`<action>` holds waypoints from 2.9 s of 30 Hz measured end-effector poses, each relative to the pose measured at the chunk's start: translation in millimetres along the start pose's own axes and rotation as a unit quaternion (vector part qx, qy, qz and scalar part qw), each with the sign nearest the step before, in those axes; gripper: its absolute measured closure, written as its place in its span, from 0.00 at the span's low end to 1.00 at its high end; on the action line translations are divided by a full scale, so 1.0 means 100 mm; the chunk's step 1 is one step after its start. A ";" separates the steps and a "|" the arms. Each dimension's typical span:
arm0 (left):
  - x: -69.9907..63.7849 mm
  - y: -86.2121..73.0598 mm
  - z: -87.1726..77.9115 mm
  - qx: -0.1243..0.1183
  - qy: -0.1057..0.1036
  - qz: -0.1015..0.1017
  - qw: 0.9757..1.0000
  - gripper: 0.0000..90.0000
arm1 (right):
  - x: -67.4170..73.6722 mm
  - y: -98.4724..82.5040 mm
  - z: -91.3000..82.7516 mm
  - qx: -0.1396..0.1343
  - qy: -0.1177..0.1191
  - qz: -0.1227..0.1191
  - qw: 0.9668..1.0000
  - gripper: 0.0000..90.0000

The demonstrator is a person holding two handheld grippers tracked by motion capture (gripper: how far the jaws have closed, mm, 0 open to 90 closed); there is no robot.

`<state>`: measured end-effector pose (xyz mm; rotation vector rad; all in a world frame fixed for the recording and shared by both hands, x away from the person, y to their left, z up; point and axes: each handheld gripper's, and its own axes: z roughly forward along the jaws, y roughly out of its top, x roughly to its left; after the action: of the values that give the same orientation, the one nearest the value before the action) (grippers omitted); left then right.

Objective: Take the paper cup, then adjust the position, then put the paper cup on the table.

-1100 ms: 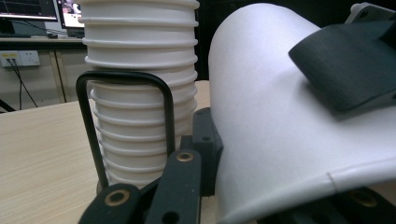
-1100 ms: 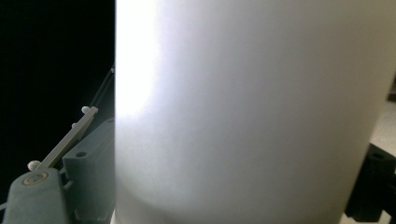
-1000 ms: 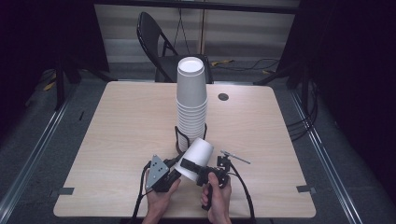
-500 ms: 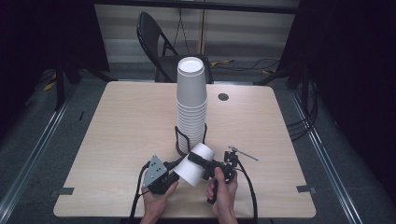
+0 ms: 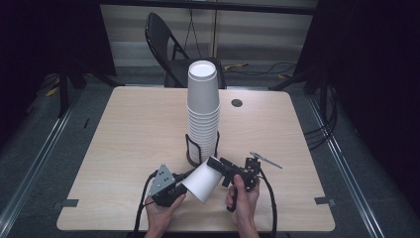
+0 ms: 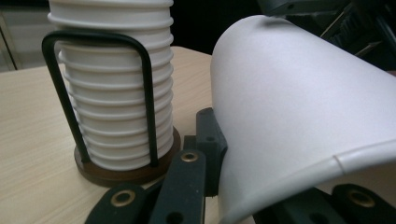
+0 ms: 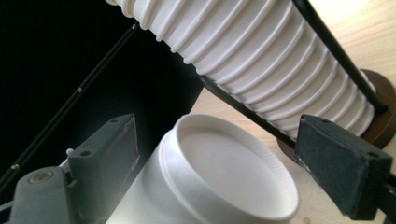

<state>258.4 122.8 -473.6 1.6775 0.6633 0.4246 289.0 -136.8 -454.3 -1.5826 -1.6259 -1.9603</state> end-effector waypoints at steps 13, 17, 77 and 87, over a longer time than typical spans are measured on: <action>0.19 0.03 -0.14 0.037 0.003 -0.013 0.999 0.96 | 0.03 0.03 -0.11 -0.012 -0.016 -0.063 0.998 0.14; 0.23 0.08 -0.19 0.048 0.015 -0.002 0.999 0.96 | 0.03 0.02 -0.14 -0.012 -0.013 -0.092 0.996 0.14; 0.50 0.55 0.00 0.302 -0.035 -0.013 0.953 0.96 | 0.38 -0.63 0.06 0.128 -0.082 -0.587 0.795 0.15; 0.45 0.67 0.15 0.343 -0.048 0.001 0.938 0.96 | 0.45 -0.68 0.12 0.126 -0.071 -0.617 0.774 0.14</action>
<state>315.2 132.2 -415.1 2.3407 0.7895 0.1024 232.1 -79.0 -464.4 -0.4440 -3.3225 -1.7705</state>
